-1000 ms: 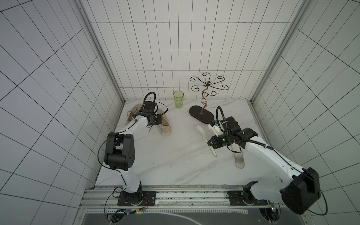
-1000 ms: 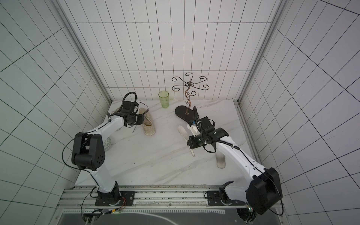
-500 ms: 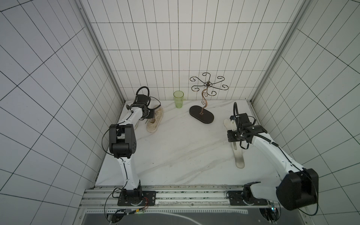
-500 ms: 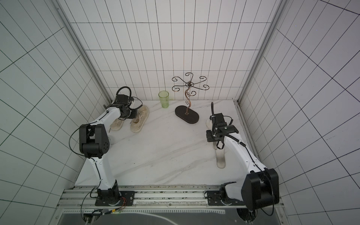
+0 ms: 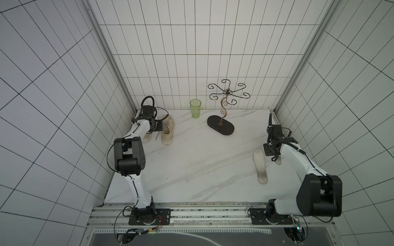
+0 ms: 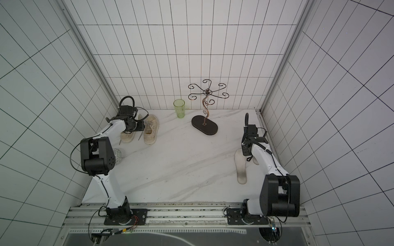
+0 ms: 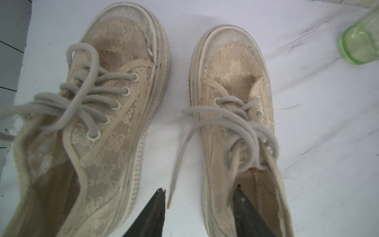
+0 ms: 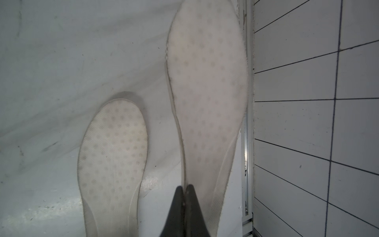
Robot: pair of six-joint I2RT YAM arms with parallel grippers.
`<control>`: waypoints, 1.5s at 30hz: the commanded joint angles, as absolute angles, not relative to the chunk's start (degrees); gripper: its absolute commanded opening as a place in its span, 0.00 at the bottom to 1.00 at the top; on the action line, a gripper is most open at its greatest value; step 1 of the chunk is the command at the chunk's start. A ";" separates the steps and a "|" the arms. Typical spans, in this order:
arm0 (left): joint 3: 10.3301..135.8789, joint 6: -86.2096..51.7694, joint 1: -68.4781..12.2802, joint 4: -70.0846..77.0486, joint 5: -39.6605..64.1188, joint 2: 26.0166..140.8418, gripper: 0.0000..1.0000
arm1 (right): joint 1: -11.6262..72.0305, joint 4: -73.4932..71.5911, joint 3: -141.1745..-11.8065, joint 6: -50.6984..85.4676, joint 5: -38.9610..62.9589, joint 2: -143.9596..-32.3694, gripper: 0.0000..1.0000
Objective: Remove the insole from the shoe
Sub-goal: Place the insole at the center of the board.
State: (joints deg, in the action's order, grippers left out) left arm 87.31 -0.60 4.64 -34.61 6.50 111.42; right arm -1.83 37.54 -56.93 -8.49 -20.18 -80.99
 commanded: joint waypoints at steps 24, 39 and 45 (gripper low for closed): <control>69.63 -12.10 3.34 -17.44 25.32 88.36 0.62 | -2.83 34.70 -42.45 -20.90 -14.86 -82.38 0.23; 65.32 -11.53 3.75 -13.50 24.63 83.46 0.97 | -2.98 35.76 -55.38 -19.76 -21.68 -68.44 0.85; 50.48 -14.08 5.23 -1.44 14.55 72.82 0.97 | -2.97 -2.79 -41.53 -10.98 -3.48 -52.79 1.00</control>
